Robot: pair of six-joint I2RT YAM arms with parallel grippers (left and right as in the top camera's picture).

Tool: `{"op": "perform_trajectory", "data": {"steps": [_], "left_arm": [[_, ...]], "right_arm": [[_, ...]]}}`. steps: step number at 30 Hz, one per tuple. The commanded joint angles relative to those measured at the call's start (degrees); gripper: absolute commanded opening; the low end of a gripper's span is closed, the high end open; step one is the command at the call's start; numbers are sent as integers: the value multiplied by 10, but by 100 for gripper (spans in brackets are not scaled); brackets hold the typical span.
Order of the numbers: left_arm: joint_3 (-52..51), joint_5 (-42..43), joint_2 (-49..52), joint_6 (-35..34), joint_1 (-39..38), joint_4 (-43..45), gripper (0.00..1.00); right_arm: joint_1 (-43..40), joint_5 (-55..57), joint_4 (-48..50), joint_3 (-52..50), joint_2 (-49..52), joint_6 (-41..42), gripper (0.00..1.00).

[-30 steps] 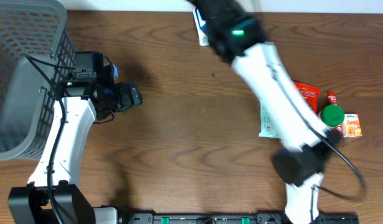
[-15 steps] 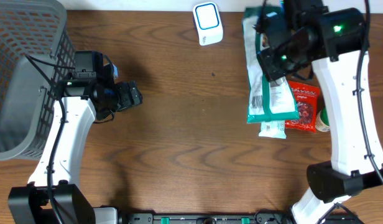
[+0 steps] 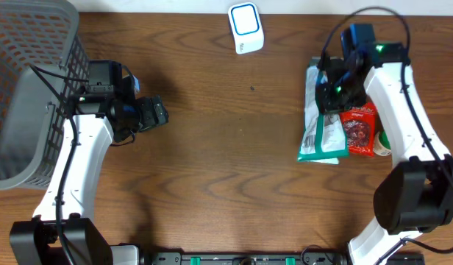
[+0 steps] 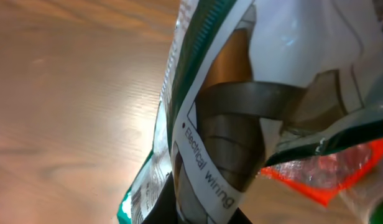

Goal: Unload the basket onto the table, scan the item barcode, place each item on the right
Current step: 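Carry the glove pack right and lower it beside the red bag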

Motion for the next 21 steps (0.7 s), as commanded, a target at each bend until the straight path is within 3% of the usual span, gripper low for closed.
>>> {"op": "perform_trajectory", "data": {"steps": [1,5,8,9,12,16,21], "left_arm": [[4,-4,1,6,2,-2,94],[4,-4,1,6,2,-2,94],[4,-4,1,6,2,-2,94],[4,-4,1,6,2,-2,94],[4,-4,1,6,2,-2,94],[4,-4,1,6,2,-2,94],[4,-4,1,6,2,-2,94]], "right_arm": [[-9,50,45,-57,4,6,1],[-9,97,107,-111,4,6,2],[-9,108,138,-138,4,6,11],[-9,108,146,-145,4,6,17],[-9,109,160,-159,4,6,52],[-9,128,172,-169,4,6,80],[-9,128,179,-170,4,6,89]]}}
